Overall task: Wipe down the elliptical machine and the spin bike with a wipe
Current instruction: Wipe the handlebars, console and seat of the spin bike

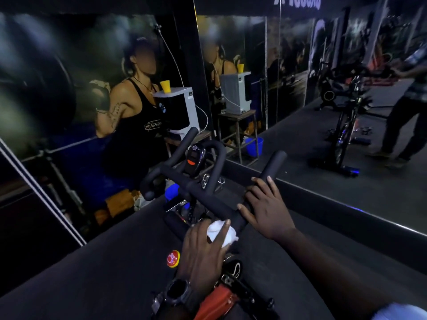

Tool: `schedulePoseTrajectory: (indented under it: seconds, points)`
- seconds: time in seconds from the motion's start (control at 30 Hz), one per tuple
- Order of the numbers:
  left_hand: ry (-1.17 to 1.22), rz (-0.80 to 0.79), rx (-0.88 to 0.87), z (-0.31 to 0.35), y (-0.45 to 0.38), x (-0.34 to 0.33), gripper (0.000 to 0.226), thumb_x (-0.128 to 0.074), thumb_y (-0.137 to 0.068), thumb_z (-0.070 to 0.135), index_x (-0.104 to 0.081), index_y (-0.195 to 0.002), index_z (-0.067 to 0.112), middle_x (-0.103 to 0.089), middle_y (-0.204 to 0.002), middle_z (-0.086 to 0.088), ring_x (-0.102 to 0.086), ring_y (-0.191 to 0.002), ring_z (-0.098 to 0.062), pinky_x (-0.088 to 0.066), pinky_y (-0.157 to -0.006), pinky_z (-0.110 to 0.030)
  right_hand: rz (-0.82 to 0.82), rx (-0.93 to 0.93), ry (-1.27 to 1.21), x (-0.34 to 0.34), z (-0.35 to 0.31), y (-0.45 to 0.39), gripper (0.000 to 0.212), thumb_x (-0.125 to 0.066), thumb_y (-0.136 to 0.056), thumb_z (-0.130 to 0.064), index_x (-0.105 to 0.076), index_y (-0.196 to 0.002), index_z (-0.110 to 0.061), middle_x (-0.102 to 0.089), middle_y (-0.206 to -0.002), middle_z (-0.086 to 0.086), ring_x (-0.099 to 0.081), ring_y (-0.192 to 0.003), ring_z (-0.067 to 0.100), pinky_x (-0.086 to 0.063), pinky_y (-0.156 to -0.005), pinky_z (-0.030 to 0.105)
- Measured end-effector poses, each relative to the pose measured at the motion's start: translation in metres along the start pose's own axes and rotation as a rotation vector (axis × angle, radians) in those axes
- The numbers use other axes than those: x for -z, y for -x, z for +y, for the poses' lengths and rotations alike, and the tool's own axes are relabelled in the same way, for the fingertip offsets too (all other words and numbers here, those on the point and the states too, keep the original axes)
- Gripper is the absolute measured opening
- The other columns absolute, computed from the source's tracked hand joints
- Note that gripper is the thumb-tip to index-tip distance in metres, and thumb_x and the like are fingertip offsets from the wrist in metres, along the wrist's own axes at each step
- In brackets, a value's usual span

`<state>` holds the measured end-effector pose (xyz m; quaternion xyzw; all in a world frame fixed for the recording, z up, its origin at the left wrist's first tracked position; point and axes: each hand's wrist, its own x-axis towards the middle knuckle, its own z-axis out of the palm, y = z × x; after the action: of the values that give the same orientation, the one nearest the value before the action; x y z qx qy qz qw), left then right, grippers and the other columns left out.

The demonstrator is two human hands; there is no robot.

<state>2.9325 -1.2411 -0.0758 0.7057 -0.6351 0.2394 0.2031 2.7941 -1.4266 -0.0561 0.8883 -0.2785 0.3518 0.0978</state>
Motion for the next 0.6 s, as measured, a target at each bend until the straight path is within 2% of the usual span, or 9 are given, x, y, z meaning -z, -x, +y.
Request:
schedulePoseTrajectory:
  seconds: [0.13,0.27,0.37,0.47,0.6]
  points:
    - [0.034,0.086,-0.039,0.004,0.005,-0.014,0.050,-0.067,-0.080,0.020,-0.060,-0.129,0.025,-0.056,-0.122,-0.010,-0.054,-0.104,-0.029,-0.042,-0.085,-0.040,-0.004,-0.015,-0.017,-0.001,-0.001,0.000,0.041,-0.045,-0.097,-0.050,-0.068,-0.100,-0.016,-0.062,-0.108,-0.001,-0.045,-0.134,0.025,-0.020,-0.120,0.050]
    - [0.080,0.109,-0.036,0.019,-0.021,-0.015,0.040,-0.059,-0.085,0.028,-0.063,-0.124,0.026,-0.061,-0.112,0.003,-0.057,-0.091,-0.021,-0.046,-0.072,-0.033,-0.008,-0.012,-0.023,-0.002,-0.001,0.000,0.040,-0.045,-0.098,-0.048,-0.068,-0.101,-0.016,-0.062,-0.109,-0.001,-0.045,-0.133,0.025,-0.019,-0.120,0.050]
    - [0.081,0.070,0.148,0.026,-0.061,-0.013,0.032,-0.059,-0.085,0.039,-0.065,-0.117,0.038,-0.059,-0.106,0.007,-0.054,-0.086,-0.020,-0.049,-0.065,-0.032,-0.007,-0.012,-0.022,-0.001,-0.001,0.000,0.039,-0.043,-0.099,-0.045,-0.068,-0.101,-0.015,-0.062,-0.108,0.000,-0.045,-0.132,0.026,-0.017,-0.121,0.049]
    - [0.052,0.045,0.316,0.011,-0.084,-0.016,0.020,-0.066,-0.083,0.040,-0.070,-0.103,0.040,-0.057,-0.108,0.004,-0.052,-0.090,-0.026,-0.049,-0.070,-0.039,-0.016,-0.002,-0.025,0.001,0.002,0.000,0.040,-0.042,-0.099,-0.046,-0.068,-0.100,-0.016,-0.063,-0.108,-0.001,-0.045,-0.133,0.025,-0.018,-0.121,0.049]
    - [-0.010,-0.052,0.398,-0.029,-0.090,-0.012,0.019,-0.064,-0.084,0.047,-0.071,-0.101,0.043,-0.049,-0.109,0.001,-0.044,-0.096,-0.027,-0.042,-0.074,-0.040,-0.022,-0.001,-0.025,0.003,0.002,0.000,0.040,-0.043,-0.099,-0.048,-0.069,-0.098,-0.017,-0.063,-0.108,-0.003,-0.046,-0.132,0.024,-0.018,-0.121,0.048]
